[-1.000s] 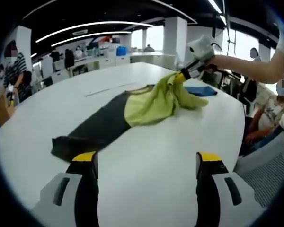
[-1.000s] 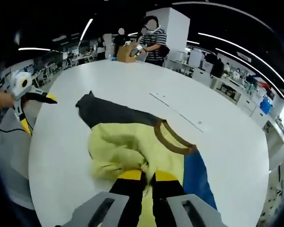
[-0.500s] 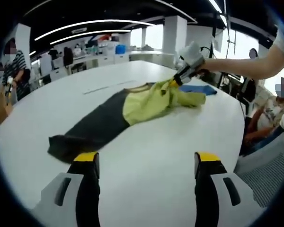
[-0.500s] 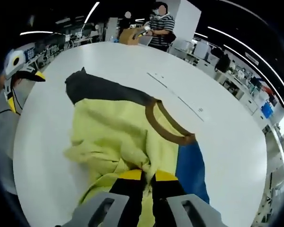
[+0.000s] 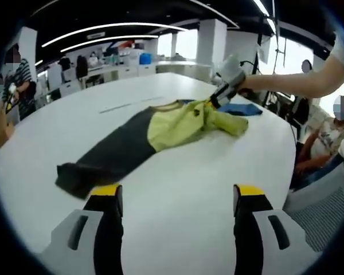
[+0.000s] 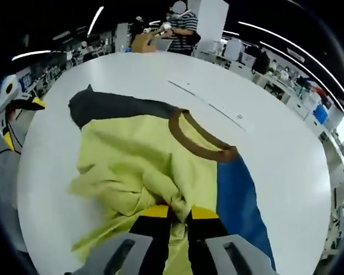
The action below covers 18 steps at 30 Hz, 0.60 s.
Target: Fold the garment on the visible template until the final outline fits inside the template.
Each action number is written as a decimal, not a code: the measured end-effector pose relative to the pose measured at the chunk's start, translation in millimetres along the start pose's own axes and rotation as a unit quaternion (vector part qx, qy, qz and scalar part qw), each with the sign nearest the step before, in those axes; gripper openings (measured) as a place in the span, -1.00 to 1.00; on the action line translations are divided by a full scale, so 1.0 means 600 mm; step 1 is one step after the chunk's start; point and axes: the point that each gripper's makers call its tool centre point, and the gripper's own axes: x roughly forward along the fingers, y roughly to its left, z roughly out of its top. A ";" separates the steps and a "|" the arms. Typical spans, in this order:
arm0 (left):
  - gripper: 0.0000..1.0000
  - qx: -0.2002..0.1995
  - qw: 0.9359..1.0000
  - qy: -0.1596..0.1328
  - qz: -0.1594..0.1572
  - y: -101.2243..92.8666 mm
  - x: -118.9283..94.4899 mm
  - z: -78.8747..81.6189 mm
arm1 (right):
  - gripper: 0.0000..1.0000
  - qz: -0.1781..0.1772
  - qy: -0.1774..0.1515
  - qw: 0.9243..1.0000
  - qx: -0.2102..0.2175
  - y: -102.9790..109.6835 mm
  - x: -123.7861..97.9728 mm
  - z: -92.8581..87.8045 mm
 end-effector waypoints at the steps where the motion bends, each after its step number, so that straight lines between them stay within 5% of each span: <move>1: 0.50 0.000 1.000 -0.001 0.000 0.000 0.000 0.001 | -0.70 -0.001 -0.003 1.000 0.003 -0.001 -0.004 0.001; 5: 0.49 -0.001 1.000 -0.005 -0.001 -0.005 0.001 0.008 | -0.48 0.003 -0.012 0.999 0.035 0.006 -0.025 -0.002; 18: 0.38 0.003 1.000 -0.023 -0.016 -0.023 0.021 0.047 | -0.23 0.020 -0.050 0.995 0.079 0.064 -0.100 -0.005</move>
